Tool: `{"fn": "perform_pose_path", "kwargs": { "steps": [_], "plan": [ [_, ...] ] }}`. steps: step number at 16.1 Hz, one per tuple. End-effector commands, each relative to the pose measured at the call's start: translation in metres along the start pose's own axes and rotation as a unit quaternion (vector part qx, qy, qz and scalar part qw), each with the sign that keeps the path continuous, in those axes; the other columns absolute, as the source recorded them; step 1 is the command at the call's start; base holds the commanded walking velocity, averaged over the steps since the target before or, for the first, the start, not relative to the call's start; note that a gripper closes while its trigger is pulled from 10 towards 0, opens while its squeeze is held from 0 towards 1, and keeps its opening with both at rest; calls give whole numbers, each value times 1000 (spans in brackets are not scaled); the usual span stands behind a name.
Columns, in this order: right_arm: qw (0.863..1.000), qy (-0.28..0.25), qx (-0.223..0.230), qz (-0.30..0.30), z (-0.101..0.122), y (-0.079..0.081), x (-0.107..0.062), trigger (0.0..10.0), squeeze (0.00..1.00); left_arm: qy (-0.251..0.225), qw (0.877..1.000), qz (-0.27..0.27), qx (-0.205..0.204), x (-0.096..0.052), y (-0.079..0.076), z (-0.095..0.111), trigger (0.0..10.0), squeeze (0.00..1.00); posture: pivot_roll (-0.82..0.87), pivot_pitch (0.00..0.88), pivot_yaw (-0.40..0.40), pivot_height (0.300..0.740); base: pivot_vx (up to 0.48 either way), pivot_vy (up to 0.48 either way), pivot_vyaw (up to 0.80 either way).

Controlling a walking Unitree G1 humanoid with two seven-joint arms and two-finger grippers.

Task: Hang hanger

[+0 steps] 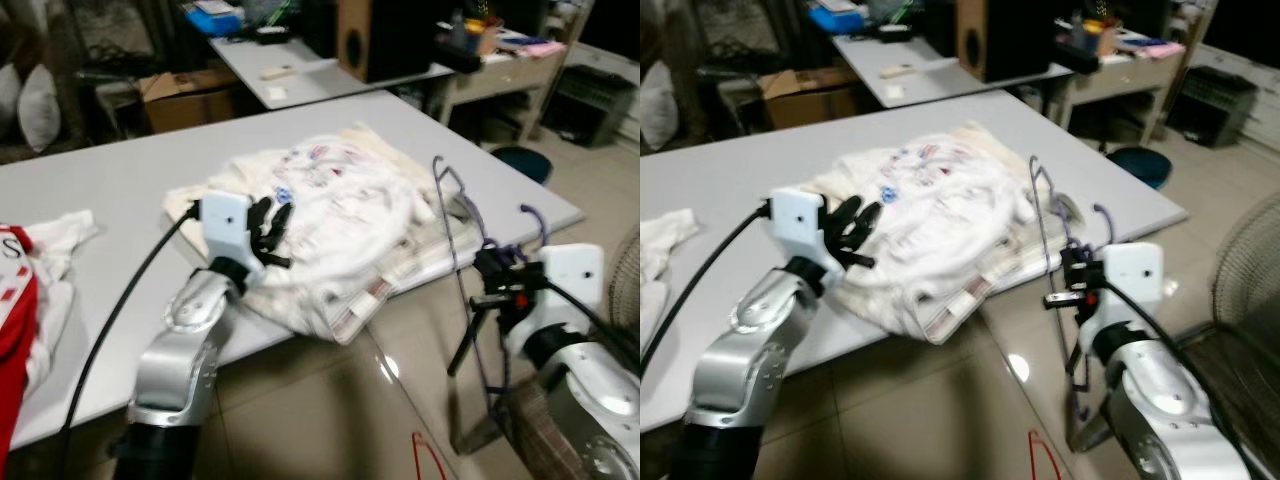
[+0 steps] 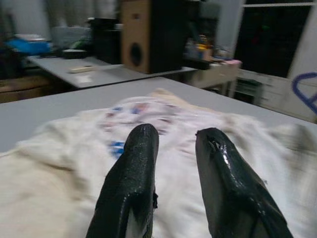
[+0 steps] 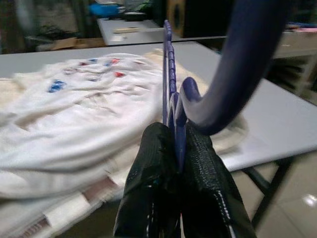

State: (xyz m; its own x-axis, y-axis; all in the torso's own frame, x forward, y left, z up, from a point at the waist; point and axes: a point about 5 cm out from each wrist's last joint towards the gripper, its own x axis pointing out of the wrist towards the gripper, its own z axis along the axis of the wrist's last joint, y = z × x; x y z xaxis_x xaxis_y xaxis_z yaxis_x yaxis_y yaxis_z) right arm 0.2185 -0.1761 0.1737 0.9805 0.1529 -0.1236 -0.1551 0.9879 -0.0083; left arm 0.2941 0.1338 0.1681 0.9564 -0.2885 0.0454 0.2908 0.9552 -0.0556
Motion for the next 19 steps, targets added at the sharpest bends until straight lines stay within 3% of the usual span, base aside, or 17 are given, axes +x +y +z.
{"fn": "perform_pose_path", "kwargs": {
  "steps": [1,2,3,10,13,15,18,19],
  "plan": [
    [1000,-8,-4,-2,2,-3,-1,10000,0,11,1000,6,-17,2,1,-3,10000,0,-67,29,13,740,334,0,0],
    [1000,-9,-5,-1,2,-3,0,10000,0,13,1000,5,-26,2,2,-3,10000,871,-65,28,12,740,356,0,0],
    [1000,-10,-6,0,3,-3,0,10000,0,16,999,-7,-29,3,1,-3,10000,1000,-65,26,12,740,379,0,0],
    [1000,-18,-8,-8,4,-8,0,10000,0,28,999,-38,-13,9,-8,-7,10000,1000,-72,20,33,740,371,0,0],
    [1000,-16,-3,-8,2,-9,-3,10000,0,43,996,-80,1,9,-8,-8,10000,1000,-68,12,56,740,0,0,0],
    [999,-22,8,28,4,-11,-9,10000,0,97,989,-103,47,10,4,-13,10000,1000,-59,0,76,740,0,0,0],
    [998,-19,-6,63,1,-10,-15,10000,0,132,981,-127,60,8,11,-17,10000,1000,-51,0,98,740,0,0,0],
    [996,-14,-16,87,2,-12,-16,10000,0,166,974,-147,42,10,6,-23,10000,1000,-52,0,113,740,0,0,0]
  ]
}}
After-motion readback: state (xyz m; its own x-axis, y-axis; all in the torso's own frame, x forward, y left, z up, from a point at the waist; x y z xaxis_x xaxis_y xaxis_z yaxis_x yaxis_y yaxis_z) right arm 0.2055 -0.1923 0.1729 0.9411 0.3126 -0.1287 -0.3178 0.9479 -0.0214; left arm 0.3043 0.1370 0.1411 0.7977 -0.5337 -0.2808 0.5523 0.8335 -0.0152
